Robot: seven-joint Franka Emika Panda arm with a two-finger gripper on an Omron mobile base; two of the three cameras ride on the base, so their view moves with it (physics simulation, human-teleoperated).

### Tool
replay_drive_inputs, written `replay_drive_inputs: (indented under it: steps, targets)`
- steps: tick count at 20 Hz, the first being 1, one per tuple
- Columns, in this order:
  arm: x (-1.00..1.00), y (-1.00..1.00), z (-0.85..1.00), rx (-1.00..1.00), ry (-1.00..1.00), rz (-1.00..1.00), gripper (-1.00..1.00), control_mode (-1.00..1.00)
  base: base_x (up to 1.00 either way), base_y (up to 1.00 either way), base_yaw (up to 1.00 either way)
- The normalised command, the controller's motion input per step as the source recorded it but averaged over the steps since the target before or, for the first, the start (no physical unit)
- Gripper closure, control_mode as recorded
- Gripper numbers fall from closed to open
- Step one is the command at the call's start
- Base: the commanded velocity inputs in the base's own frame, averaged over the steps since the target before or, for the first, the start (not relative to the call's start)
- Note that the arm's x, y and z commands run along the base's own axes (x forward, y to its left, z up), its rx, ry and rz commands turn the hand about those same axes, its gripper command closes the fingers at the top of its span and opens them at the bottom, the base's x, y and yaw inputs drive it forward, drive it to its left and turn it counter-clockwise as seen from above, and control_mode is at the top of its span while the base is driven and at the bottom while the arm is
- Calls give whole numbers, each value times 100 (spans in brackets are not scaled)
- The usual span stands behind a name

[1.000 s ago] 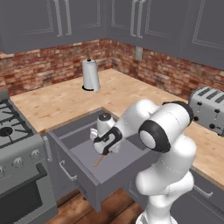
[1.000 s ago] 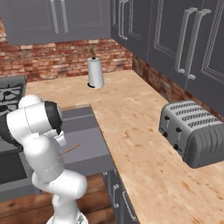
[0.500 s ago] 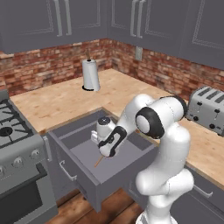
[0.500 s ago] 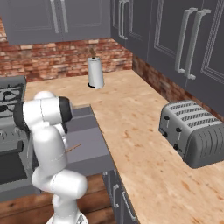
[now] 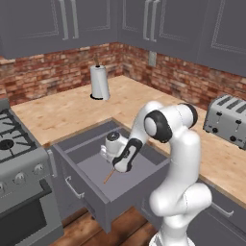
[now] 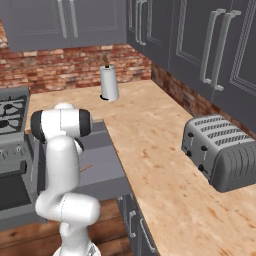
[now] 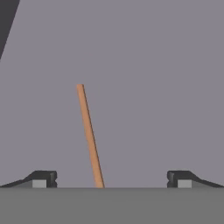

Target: Take a straw from the drawer in front and place it inside the glass cup on the dining counter.

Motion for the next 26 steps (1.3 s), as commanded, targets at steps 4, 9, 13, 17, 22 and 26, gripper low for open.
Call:
replay_drive_inputs:
  steps: [4,9,13,17,22,26]
  targets:
    - [32,-1,-30,0,0,-5,-100,-100,0,0,0]
    - [30,-8,-23,0,0,-6,-100,-100,0,0,0]
    - [31,-13,-21,0,0,-5,-100,-100,0,0,0]
    - [30,-7,-22,0,0,-4,-100,-100,0,0,0]
    - [20,-1,-16,0,0,-3,-100,-100,0,0,0]
    - [10,-8,-22,0,0,-2,-100,-100,0,0,0]
